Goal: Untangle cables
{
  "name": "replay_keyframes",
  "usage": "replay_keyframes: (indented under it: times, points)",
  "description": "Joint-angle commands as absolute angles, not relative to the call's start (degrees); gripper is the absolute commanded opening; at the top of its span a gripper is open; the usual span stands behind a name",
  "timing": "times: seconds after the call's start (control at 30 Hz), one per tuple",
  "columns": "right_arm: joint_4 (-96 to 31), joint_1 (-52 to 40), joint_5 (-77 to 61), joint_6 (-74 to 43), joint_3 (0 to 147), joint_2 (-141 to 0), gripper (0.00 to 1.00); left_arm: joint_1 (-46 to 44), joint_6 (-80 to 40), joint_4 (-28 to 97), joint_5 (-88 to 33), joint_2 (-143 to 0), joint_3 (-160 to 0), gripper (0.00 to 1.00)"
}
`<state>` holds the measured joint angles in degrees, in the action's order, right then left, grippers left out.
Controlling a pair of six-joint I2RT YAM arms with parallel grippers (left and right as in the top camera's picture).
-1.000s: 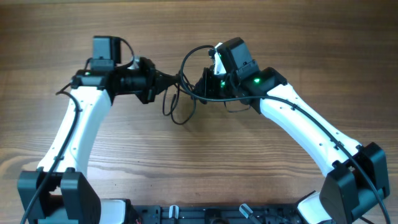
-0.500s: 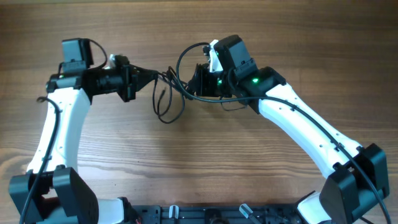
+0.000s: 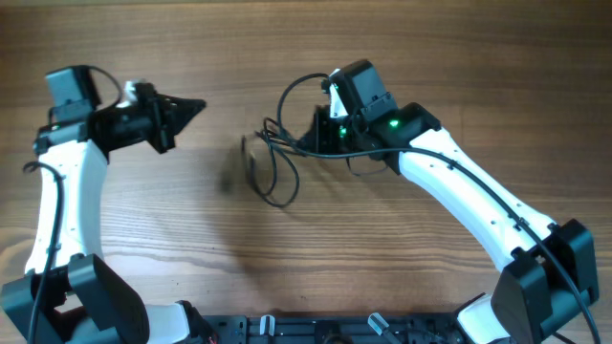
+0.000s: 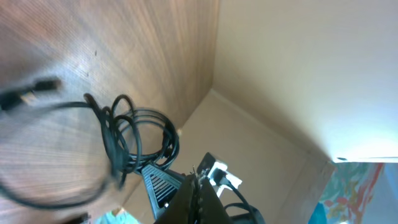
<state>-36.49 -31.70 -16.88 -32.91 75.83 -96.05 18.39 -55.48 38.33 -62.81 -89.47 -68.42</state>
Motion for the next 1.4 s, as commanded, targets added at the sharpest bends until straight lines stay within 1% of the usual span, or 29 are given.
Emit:
replay_keyframes:
  times: [0.0, 0.13, 0.23, 0.3, 0.33, 0.37, 0.47, 0.5, 0.53, 0.6, 0.63, 0.7, 0.8, 0.87, 0.93, 1.13, 1.37]
  points:
    - [-36.3, -31.3, -13.3, -31.4, 75.7, -95.5, 0.04, 19.1, -50.1, 38.2, -64.9, -89.2, -69.3, 0.04]
    - [-36.0, -31.3, -13.3, -31.6, 75.7, -95.5, 0.04, 18.8, -45.9, 39.9, -64.7, -89.3, -69.3, 0.04]
    - [-35.6, -31.3, -13.6, -32.4, 75.7, -95.5, 0.04, 17.9, -42.7, 42.5, -61.8, -89.3, -69.3, 0.04]
    - [-35.6, -31.3, -13.6, -35.0, 75.7, -95.5, 0.04, 16.6, -42.2, 45.3, -56.4, -89.3, -69.3, 0.10]
    - [-35.4, -31.3, -13.8, -35.6, 75.7, -95.5, 0.04, 15.8, -42.2, 46.6, -53.6, -89.3, -69.3, 0.10]
    - [-35.2, -31.3, -14.1, -36.2, 75.7, -95.5, 0.04, 14.2, -42.2, 48.6, -48.6, -89.3, -69.3, 0.13]
    - [-34.7, -31.3, -14.7, -36.2, 75.7, -95.5, 0.04, 10.9, -42.2, 50.0, -43.1, -89.3, -69.3, 0.18]
    - [-34.6, -31.3, -14.7, -36.2, 75.7, -95.5, 0.04, 10.0, -42.2, 50.0, -42.2, -89.3, -69.3, 0.20]
    - [-34.5, -31.3, -14.7, -36.2, 75.7, -95.5, 0.04, 8.3, -42.2, 50.0, -40.8, -89.3, -69.3, 0.25]
    - [-34.2, -31.3, -15.0, -36.5, 75.7, -95.5, 0.04, 5.8, -42.2, 49.7, -39.2, -89.3, -69.3, 0.37]
    - [-34.1, -31.3, -15.1, -37.2, 75.7, -95.5, 0.04, 4.4, -42.2, 49.6, -38.4, -89.3, -69.3, 0.41]
    - [-34.1, -31.3, -15.1, -40.0, 75.7, -95.5, 0.04, 1.4, -42.2, 49.5, -37.4, -89.3, -69.3, 0.45]
    - [-34.1, -31.3, -15.1, -43.3, 75.7, -95.5, 0.04, -1.8, -42.9, 49.4, -37.4, -89.3, -69.3, 0.53]
    - [-33.9, -31.3, -15.1, -44.4, 75.7, -95.5, 0.04, -3.8, -44.8, 49.6, -37.6, -89.3, -69.3, 0.56]
    - [-33.9, -31.3, -15.0, -45.0, 75.7, -95.5, 0.04, -5.5, -46.6, 50.0, -38.8, -89.3, -69.3, 0.57]
    - [-33.9, -31.3, -15.0, -45.0, 75.7, -95.5, 0.04, -8.8, -47.0, 50.0, -46.8, -89.3, -69.3, 0.57]
    - [-33.6, -31.3, -15.0, -45.0, 75.7, -95.5, 0.04, -11.1, -47.8, 50.5, -48.6, -89.3, -69.3, 0.51]
